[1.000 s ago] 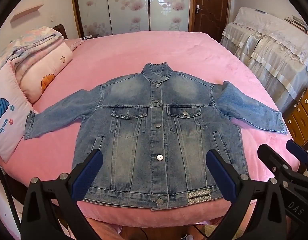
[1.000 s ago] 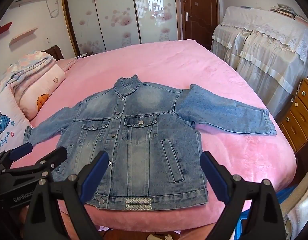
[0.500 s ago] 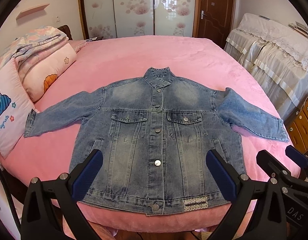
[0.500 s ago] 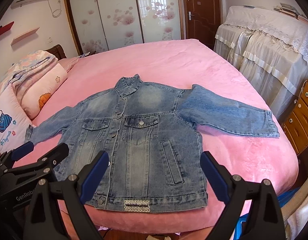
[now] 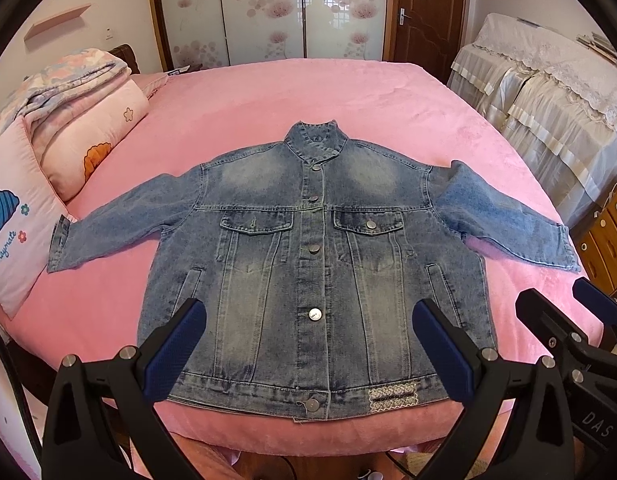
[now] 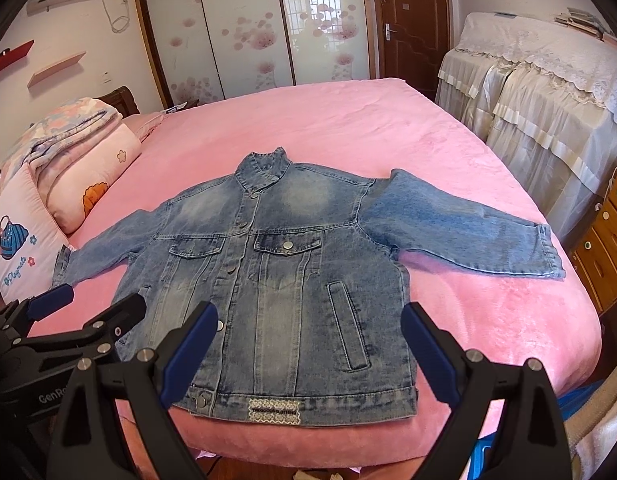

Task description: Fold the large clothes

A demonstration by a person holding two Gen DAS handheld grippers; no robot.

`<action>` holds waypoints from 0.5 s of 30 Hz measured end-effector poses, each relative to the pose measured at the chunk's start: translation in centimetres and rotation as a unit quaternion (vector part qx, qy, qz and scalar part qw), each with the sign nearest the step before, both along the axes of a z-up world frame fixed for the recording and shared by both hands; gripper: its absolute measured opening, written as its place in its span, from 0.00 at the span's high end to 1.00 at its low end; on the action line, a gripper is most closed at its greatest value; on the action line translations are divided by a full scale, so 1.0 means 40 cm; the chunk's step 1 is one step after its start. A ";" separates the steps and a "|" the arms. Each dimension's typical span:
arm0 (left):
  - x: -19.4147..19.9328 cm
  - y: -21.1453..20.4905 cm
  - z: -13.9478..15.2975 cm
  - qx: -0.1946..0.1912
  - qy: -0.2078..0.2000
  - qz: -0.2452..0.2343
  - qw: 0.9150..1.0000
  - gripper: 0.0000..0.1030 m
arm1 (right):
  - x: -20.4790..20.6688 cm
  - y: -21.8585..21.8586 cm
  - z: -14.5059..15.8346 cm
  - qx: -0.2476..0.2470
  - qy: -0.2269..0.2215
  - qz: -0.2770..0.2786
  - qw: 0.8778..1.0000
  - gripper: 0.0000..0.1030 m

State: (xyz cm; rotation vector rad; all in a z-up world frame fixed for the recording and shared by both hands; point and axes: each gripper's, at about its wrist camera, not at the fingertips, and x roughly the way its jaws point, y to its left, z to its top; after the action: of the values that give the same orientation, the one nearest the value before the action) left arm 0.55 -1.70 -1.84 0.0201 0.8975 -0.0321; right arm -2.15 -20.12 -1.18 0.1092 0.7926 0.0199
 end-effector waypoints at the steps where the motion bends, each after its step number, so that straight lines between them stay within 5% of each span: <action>1: 0.000 0.000 0.000 0.000 0.001 0.001 1.000 0.01 | 0.000 0.000 0.000 0.000 -0.001 0.002 1.000 0.09; 15: 0.000 0.014 0.001 -0.006 -0.003 0.015 1.000 0.01 | 0.002 0.003 -0.005 -0.001 -0.002 0.018 1.000 0.09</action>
State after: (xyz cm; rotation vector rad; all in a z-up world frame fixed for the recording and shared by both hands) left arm 0.56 -1.13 -1.78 -0.0050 0.8921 -0.0101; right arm -2.06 -19.99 -1.39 0.0933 0.7912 0.0541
